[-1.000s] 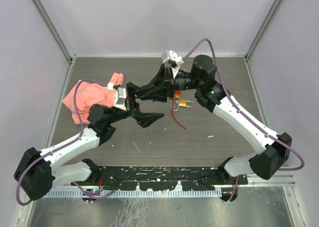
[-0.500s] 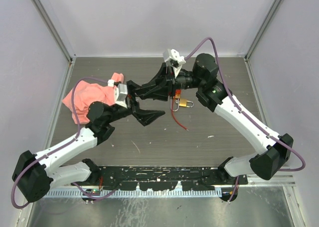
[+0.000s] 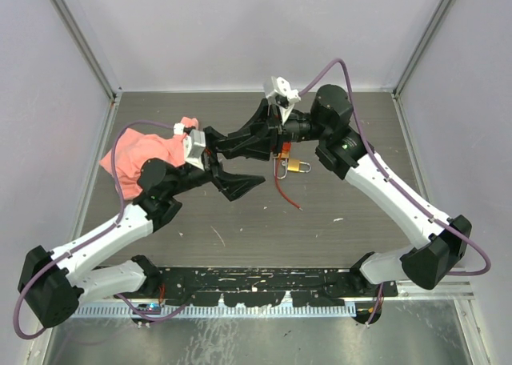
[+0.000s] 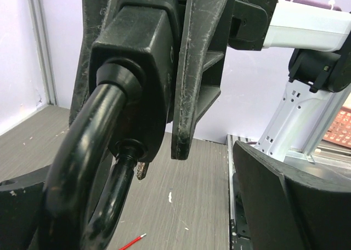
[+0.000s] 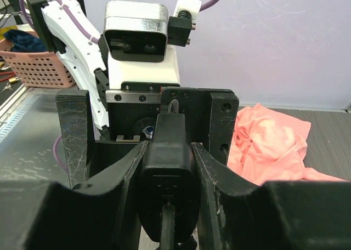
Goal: Lock with the key
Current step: Lock the lock.
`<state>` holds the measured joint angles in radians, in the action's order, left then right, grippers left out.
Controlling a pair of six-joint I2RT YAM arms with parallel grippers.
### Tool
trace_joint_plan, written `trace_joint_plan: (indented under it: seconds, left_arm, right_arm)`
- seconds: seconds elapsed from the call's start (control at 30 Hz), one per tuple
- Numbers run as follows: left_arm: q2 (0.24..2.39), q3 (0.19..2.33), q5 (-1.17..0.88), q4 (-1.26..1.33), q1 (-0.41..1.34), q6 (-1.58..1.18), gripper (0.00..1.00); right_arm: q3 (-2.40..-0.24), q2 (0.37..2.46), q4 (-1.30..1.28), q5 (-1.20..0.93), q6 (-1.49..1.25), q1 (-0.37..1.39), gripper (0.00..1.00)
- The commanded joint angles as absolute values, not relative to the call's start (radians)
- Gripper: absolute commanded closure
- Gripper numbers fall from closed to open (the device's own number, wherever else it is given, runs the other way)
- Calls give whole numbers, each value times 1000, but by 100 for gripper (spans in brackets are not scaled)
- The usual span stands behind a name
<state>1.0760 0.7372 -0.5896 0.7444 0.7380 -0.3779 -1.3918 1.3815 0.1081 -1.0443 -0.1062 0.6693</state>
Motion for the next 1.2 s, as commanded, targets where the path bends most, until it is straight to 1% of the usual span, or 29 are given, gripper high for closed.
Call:
trace_joint_plan:
  seconds: [0.0,0.1,0.23,0.43,0.53,0.73,0.9,1.07,1.17]
  left_arm:
    - [1154,842,-801,588,827,-378,9]
    - [1155,847,-821,565,828,-375,9]
    - [1174,869,-847,527,827,-360,10]
    - [1156,901,-819,399,827,-287,10]
    - [1137,902,-765,331,819,-250,10]
    - [1132,923,-728,286,807,-222,11]
    - [1145,952,-769,277,807,-223,11]
    - [1173,976,-841,313,808,-254,12]
    - [1188,993,-868,321,812,-261,12]
  right_arm:
    - [-1362,1505,23,-1205,-150,830,99]
    - [-1367,1515,19,-1222,-151,837,99]
    - [-1401,1533,-78,-1223,-86,858,99]
    - [-1416,1543,-115,-1187,-72,859,99]
    - [-1419,1548,-117,-1182,-82,865,99]
    - [-1437,1569,-146,-1187,-81,872,99]
    - [-1440,1597,-151,-1216,-82,877,99]
    - [-1496,1625,-276,-1209,22,885,99]
    - [-1503,1644,-299,-1220,41,899,99]
